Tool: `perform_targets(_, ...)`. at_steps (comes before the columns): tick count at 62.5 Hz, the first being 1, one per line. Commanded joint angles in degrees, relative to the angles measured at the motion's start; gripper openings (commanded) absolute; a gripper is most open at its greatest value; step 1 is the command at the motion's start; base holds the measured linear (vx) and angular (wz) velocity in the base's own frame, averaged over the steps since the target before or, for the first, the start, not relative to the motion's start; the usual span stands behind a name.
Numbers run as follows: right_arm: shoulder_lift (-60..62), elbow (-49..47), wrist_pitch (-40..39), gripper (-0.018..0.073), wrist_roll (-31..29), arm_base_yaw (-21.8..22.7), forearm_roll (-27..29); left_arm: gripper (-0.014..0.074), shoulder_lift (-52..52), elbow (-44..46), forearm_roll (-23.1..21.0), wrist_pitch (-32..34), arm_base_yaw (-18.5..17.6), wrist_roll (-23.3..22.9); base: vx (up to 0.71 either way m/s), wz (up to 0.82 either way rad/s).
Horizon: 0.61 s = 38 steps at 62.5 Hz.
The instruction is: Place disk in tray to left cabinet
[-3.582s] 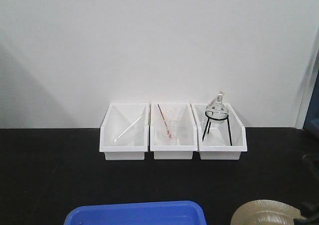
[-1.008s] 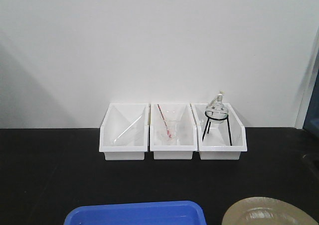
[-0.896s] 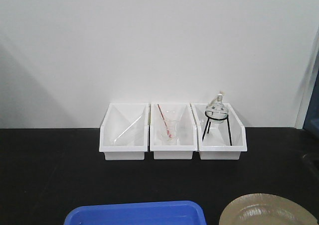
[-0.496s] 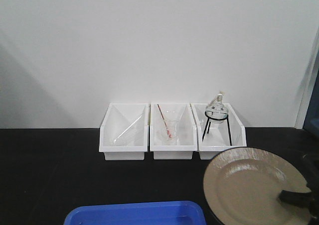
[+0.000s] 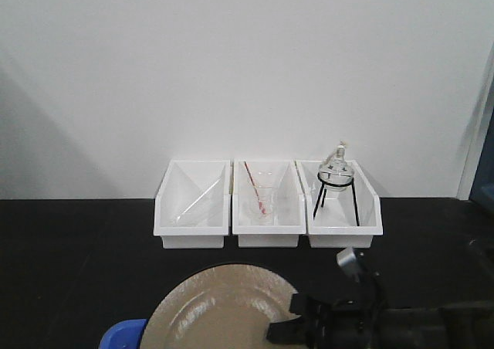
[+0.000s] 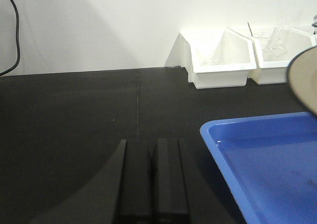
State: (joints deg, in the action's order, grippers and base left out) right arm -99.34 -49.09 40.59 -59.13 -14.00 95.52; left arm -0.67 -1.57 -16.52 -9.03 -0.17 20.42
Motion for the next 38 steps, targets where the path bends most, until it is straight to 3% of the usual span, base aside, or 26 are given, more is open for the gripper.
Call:
perform_targets(1, -0.4, -3.4, 3.4, -0.0003, 2.3, -2.8, 6.8, 0.0, -0.8, -0.8, -0.6, 4.7, 0.0, -0.2, 0.0, 0.0)
perform_targets(10, -4.1, -5.5, 1.9, -0.0003, 2.7, -6.2, 6.8, 0.0, -0.8, -0.8, -0.6, 4.7, 0.0, -0.2, 0.0, 0.0)
perform_targets(24, -4.7, -5.6, -0.4, 0.0014, 2.7, -6.7, 3.7, 0.0, -0.8, -0.8, -0.6, 4.7, 0.0, -0.2, 0.0, 0.0)
perform_targets(38, -4.7, -5.6, -2.3, 0.0177, 1.4, -6.7, -0.7, 0.0, -0.8, -0.8, -0.6, 4.7, 0.0, -0.2, 0.0, 0.0)
